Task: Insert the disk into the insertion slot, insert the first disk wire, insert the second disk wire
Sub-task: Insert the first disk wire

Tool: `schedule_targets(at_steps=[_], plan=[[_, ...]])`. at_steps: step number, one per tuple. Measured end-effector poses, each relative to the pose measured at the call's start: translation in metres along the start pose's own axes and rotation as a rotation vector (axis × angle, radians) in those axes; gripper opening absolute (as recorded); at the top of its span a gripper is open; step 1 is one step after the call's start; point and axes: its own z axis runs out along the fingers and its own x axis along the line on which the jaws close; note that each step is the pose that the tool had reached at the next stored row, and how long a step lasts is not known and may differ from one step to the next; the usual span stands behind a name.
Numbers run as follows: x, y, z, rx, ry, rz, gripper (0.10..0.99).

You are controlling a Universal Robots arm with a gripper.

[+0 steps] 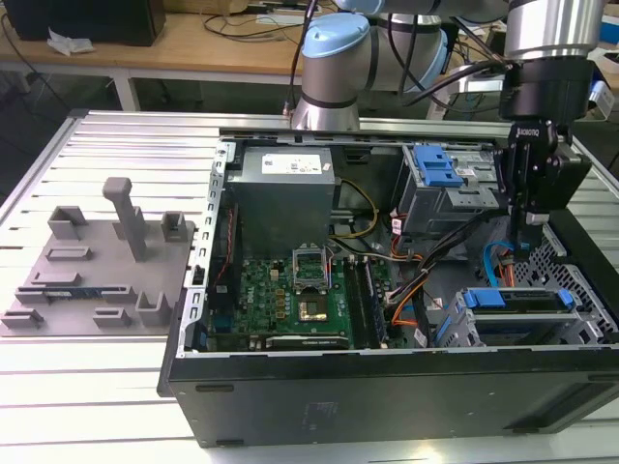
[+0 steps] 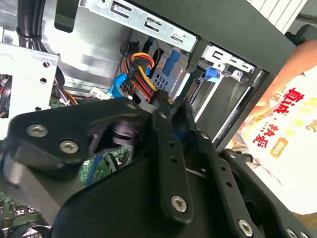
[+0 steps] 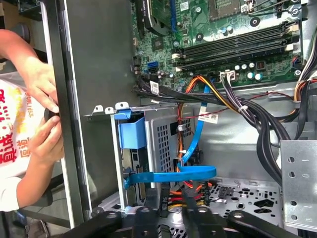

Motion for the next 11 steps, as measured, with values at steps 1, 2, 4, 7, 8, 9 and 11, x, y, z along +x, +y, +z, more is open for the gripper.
schedule_targets(at_steps=[1,2,4,7,8,9,11], plan=[[-0.0002,0.0000,0.0000,0.000,-0.0002,0.000,0.208],[-0.0002,0.0000,0.0000,0.000,-0.0001,0.000,0.165],[-0.0002,0.0000,0.0000,0.000,-0.0001,0.000,0.165],[-0.0002,0.0000,-0.0001,0.000,-0.0001,0.000,0.165],[-0.0002,-0.0002,0.0000,0.000,-0.0016,0.000,0.165],[0.0001,-0.0017,0.0004,-0.001,-0.0068,0.000,0.165],[0.0006,-0.0062,0.0012,-0.006,-0.0187,-0.001,0.165]])
